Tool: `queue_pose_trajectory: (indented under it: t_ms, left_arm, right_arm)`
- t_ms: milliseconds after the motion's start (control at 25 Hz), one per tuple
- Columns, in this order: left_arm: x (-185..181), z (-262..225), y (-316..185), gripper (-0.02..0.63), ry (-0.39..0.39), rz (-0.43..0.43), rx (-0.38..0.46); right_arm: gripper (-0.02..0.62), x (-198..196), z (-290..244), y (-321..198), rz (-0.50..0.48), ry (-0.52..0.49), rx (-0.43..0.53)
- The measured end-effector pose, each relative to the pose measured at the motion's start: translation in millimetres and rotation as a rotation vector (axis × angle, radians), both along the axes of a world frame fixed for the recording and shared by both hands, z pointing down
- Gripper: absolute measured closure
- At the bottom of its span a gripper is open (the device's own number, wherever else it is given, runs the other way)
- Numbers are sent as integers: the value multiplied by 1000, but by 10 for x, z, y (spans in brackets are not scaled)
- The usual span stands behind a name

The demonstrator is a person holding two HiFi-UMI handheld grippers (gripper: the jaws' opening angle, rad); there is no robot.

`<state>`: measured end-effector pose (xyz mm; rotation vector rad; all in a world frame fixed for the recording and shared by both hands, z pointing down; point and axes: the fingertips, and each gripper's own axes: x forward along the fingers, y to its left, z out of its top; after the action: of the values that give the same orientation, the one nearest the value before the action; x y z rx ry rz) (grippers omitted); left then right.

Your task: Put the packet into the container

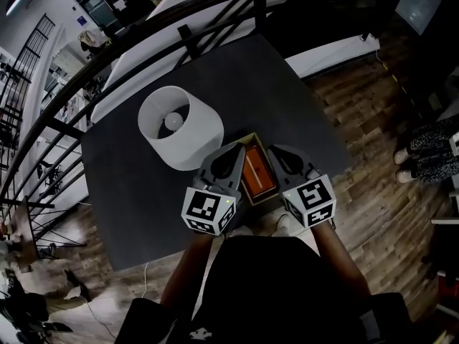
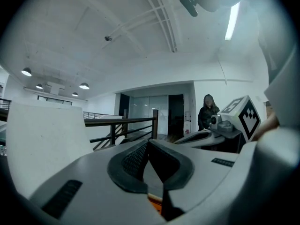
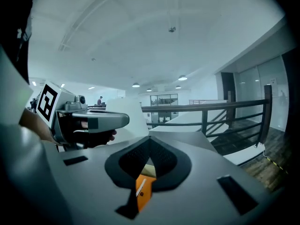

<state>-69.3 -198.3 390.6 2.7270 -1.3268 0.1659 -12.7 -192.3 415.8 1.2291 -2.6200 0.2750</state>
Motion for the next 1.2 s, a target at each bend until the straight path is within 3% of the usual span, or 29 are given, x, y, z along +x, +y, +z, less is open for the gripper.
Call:
queue_pose_trajectory:
  t_ms: [280,360,600,1200]
  left_arm:
    - [72,-48,-7,600,9,6,10]
    - [88,-58,-7,600,9,9,15]
    - [76,-71,-17,600,5,1,22]
    - [126,-47,25,600,2,18,31]
  right_arm:
    - [591,73,-366,-31,-6,-133,134]
    - [591,110,-423,-43,6,-139,189]
    - [591,122,-538,-14,-11,-183,242]
    - [591,55,-474,1,-55,-180,213]
